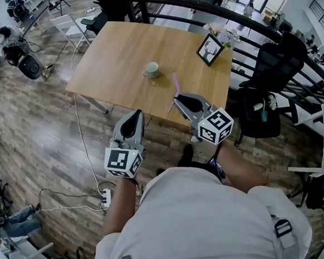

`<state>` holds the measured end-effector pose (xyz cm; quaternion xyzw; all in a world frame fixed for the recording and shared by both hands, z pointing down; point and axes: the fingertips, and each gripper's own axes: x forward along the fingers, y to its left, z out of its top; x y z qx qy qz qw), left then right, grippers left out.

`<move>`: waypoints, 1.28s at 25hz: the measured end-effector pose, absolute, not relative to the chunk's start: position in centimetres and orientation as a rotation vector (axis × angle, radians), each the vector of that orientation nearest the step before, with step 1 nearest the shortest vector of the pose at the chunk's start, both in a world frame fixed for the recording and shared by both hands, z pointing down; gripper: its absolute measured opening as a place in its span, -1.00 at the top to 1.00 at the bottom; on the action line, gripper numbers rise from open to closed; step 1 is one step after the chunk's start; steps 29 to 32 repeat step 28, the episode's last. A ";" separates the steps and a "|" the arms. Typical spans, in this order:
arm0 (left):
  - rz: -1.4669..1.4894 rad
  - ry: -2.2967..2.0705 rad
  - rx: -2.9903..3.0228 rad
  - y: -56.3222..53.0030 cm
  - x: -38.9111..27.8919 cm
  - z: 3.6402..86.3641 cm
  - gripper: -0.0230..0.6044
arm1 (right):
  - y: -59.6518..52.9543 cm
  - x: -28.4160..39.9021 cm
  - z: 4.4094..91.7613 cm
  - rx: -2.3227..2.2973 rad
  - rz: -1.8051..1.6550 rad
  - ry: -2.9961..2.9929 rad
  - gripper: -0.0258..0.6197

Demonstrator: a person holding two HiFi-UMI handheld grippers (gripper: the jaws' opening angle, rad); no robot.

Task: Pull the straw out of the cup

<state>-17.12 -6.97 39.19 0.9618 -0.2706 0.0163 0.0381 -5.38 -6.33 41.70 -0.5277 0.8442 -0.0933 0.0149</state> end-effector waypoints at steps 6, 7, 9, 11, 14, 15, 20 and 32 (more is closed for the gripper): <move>0.051 -0.797 2.952 -4.7 -21.7 39.7 0.91 | -3.1 -9.8 41.4 -1.657 -0.269 2.614 0.79; 0.049 -0.791 2.954 -4.5 -22.2 39.7 0.91 | -2.8 -10.3 41.4 -1.663 -0.264 2.611 0.79; 0.046 -0.781 2.956 -4.2 -23.1 39.8 0.91 | -2.3 -11.2 41.2 -1.673 -0.264 2.602 0.79; 0.039 -0.771 2.948 -4.0 -23.7 39.8 0.91 | -1.8 -11.7 41.1 -1.670 -0.278 2.587 0.79; 0.018 -0.764 2.927 -3.8 -24.3 39.8 0.91 | -1.4 -12.3 40.7 -1.666 -0.276 2.581 0.79; 0.017 -0.764 2.928 -3.8 -24.5 39.7 0.91 | -1.3 -12.5 40.6 -1.668 -0.273 2.580 0.79; 0.017 -0.769 2.936 -3.9 -25.9 39.6 0.91 | -1.4 -13.6 40.0 -1.674 -0.259 2.577 0.79; -0.002 -0.764 2.930 -3.7 -26.4 39.5 0.91 | -1.4 -14.1 40.0 -1.673 -0.255 2.580 0.79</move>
